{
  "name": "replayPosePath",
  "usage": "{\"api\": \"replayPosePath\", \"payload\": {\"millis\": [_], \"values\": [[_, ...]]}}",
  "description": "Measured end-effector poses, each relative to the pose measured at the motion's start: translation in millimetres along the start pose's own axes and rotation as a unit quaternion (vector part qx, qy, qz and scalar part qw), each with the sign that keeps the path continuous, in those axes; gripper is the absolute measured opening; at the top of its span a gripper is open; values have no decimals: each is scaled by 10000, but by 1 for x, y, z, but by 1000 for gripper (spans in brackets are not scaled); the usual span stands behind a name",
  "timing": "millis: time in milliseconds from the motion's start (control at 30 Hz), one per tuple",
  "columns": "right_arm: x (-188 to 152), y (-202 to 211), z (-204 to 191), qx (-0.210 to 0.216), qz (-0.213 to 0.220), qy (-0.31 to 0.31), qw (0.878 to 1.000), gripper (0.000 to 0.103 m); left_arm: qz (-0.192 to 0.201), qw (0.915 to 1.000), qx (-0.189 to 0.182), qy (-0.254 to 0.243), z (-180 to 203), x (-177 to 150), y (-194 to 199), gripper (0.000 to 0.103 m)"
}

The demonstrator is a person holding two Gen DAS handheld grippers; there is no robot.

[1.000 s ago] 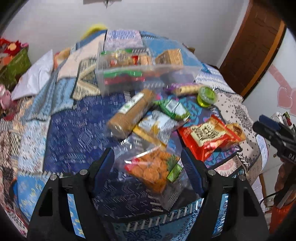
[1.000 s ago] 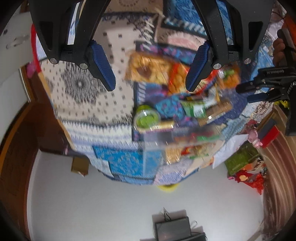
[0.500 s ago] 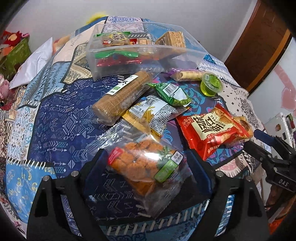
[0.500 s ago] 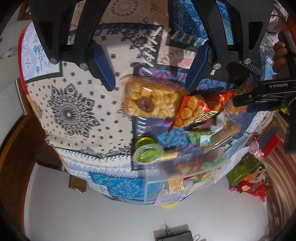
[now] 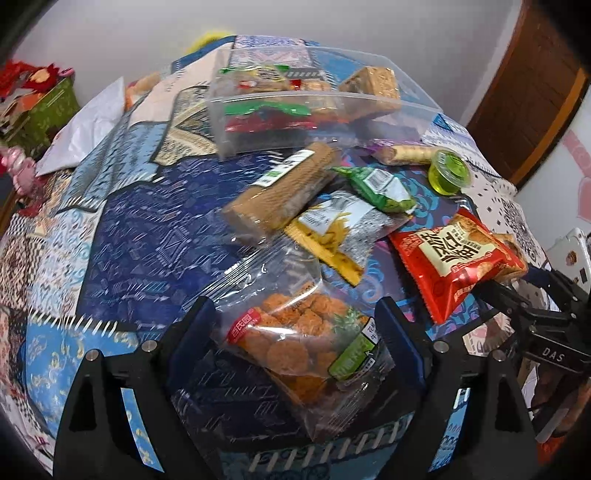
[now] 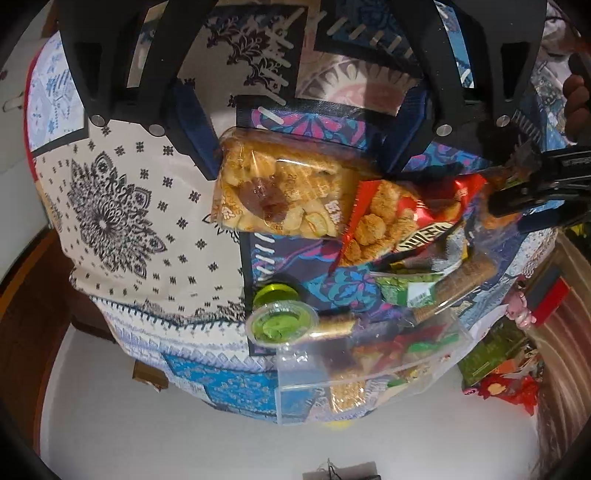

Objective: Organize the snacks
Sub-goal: 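Grasp the clear bag of orange crackers with the left tool while the right tool grasps the bread-roll bag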

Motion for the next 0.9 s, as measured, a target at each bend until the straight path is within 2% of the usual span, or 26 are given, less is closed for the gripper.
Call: {"api": "replayPosePath", "payload": {"millis": [100,200,400,500,600,667,767,900], "values": [[-1,2,-1,-53,37,19,10000,84,32,9999,79,68,-3,-2,1,91],[-1,5,0,-91,127,24,9999,84,41,9998,134,101,-4,-3,-4,98],[0,6,1,-12,219,-16,9998,77,-176,9971,-369,636,-15,-1,-18,99],[2,8,4,52,287,-97,9995,76,-157,9977,-332,577,-14,-2,-19,98],[2,10,7,97,345,-171,9992,75,-66,9992,-163,365,-9,-4,-17,86],[2,14,9,99,404,-210,9989,75,-40,9993,-196,314,-8,-4,-15,74],[3,19,12,21,469,-214,9987,75,-32,9993,-282,259,-6,-2,-11,63],[6,27,19,-78,568,-269,9980,75,39,9991,-396,127,0,-1,-3,54]]}}
Point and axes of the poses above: each gripper's, at about its wrist camera, not at the fingertips, and y roughly against the way its jaws point, z to its right, x to its top, the point moved 7 cm from there along -y, roughly the way its jaws point, and after that the axes turned 8 degrees about -z, right-handed, at the moved point
